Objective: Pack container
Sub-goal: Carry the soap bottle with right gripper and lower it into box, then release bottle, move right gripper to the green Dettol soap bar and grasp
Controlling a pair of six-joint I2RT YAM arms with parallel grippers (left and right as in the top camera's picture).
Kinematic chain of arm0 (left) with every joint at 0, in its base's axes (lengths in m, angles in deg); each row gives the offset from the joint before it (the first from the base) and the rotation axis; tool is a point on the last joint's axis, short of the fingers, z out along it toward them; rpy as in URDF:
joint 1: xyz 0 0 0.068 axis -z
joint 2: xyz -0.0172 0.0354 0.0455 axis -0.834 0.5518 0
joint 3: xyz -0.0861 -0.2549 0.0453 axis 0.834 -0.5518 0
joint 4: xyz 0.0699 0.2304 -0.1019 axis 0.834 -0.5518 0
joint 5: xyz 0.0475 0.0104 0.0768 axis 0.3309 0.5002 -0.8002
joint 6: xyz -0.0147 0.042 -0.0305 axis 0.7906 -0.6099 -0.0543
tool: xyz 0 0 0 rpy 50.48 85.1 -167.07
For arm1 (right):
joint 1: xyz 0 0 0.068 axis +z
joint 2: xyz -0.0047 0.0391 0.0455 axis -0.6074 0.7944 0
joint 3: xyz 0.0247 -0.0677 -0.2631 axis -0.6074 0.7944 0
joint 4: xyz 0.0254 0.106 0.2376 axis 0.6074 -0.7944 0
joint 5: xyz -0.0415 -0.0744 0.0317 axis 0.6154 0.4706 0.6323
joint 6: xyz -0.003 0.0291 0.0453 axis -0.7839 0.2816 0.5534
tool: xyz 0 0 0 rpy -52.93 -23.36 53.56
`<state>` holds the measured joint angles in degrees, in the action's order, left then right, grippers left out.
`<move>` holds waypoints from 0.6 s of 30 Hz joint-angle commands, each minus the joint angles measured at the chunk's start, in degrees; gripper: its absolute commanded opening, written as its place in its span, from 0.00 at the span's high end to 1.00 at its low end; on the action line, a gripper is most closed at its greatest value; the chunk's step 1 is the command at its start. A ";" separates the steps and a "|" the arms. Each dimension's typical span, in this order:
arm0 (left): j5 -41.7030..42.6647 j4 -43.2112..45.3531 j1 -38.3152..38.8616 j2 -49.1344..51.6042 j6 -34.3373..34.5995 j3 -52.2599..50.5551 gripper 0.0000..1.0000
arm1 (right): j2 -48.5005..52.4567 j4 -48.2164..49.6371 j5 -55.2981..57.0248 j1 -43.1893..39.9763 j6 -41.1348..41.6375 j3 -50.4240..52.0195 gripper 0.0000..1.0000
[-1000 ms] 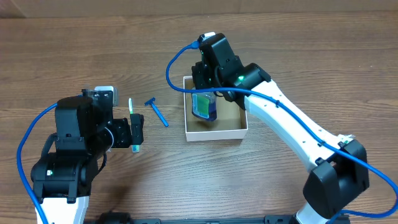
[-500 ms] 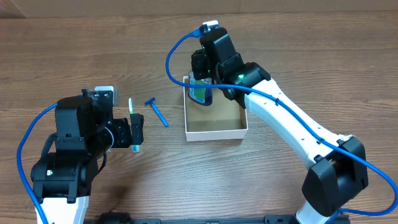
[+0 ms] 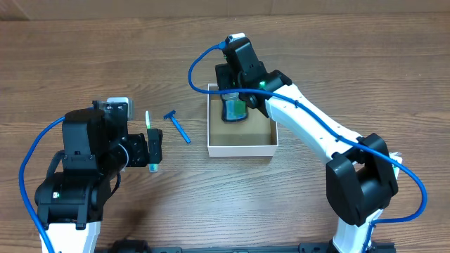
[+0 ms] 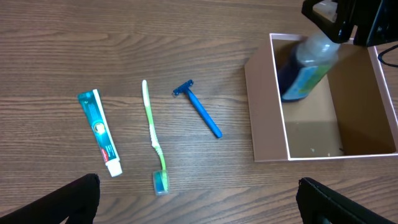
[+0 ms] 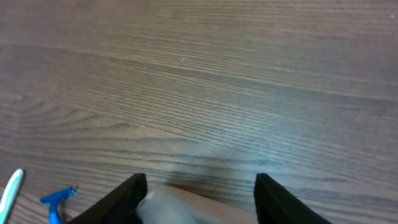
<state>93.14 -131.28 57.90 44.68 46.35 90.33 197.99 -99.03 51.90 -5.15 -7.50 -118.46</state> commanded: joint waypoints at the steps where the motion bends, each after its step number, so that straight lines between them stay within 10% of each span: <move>1: 0.00 0.13 -0.24 0.09 -0.70 1.33 0.00 | -1.05 0.00 -0.04 -0.09 0.09 -0.61 0.35; 18: -1.29 0.13 -0.24 0.09 -0.68 1.33 0.00 | -11.08 -6.73 3.67 -0.09 0.09 -0.68 0.21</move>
<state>92.25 -131.28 57.90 44.68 46.35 90.33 194.12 -105.10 53.01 -5.15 -7.48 -118.46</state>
